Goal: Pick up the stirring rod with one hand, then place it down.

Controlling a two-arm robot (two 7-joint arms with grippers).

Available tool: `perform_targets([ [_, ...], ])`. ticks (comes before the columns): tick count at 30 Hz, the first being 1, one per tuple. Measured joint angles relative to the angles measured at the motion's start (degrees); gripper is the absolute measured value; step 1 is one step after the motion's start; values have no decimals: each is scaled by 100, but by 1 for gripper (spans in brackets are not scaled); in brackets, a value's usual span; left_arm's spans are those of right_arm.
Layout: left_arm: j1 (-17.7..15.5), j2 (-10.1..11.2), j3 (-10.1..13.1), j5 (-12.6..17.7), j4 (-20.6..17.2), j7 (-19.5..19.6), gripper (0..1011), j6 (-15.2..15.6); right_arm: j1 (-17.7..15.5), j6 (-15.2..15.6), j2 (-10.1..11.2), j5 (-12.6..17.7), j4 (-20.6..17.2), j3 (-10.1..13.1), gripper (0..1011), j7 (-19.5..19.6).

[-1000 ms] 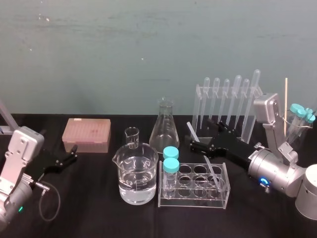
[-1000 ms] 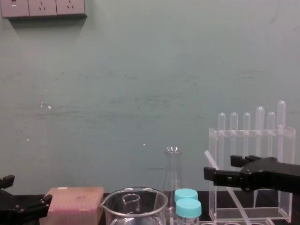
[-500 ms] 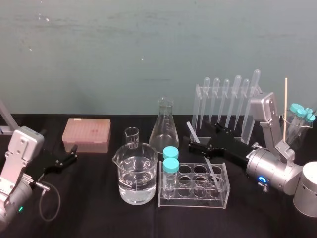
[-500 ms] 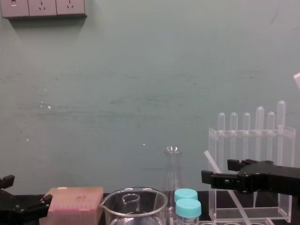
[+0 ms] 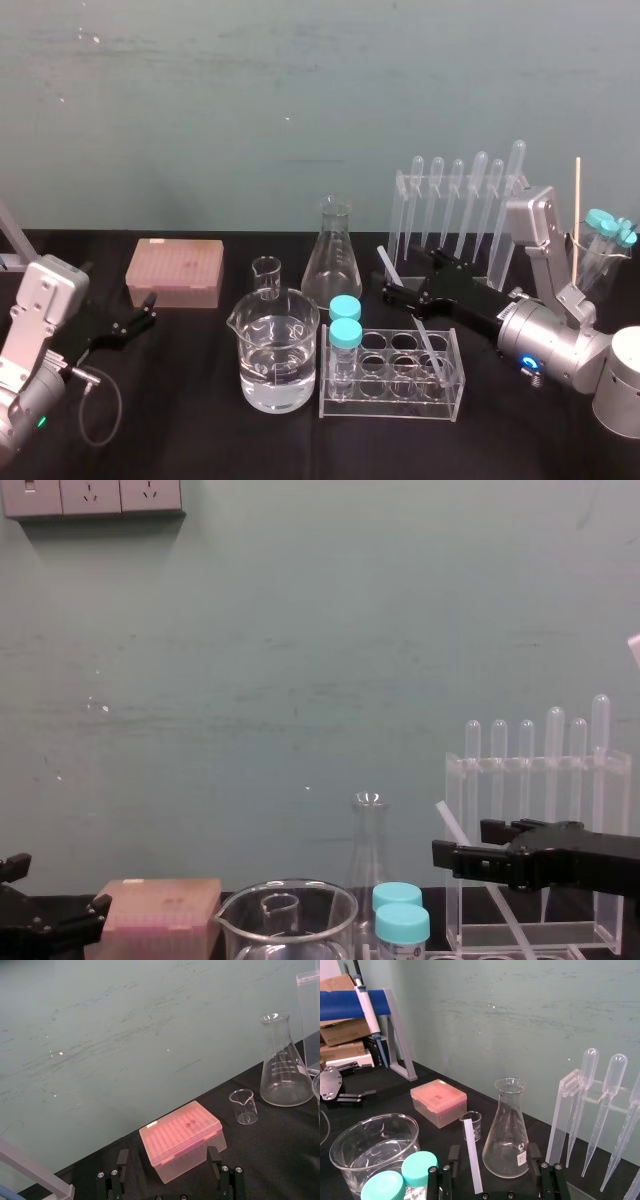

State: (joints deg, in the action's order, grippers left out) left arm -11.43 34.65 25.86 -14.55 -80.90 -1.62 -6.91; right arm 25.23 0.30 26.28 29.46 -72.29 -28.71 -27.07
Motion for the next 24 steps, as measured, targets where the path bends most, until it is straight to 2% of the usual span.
perform_targets([
  [3,0,0,0,0,0,0,1000,0,-2,-2,2,1,-2,0,812,2],
  [4,0,0,0,0,0,0,1000,0,-3,-3,3,1,-2,0,752,3],
  [9,0,0,0,0,0,0,1000,0,-4,-6,5,2,-5,0,625,4],
  [13,0,0,0,0,0,0,1000,0,-5,-8,6,2,-8,0,479,7],
  [14,0,0,0,0,0,0,1000,0,-4,-9,6,2,-9,0,479,7],
  [18,0,0,0,0,0,0,1000,0,-5,-11,6,2,-9,0,311,9],
  [20,0,0,0,0,0,0,1000,0,-4,-11,6,2,-9,0,274,11],
  [24,0,0,0,0,0,0,1000,0,-5,-11,6,2,-9,0,138,14],
])
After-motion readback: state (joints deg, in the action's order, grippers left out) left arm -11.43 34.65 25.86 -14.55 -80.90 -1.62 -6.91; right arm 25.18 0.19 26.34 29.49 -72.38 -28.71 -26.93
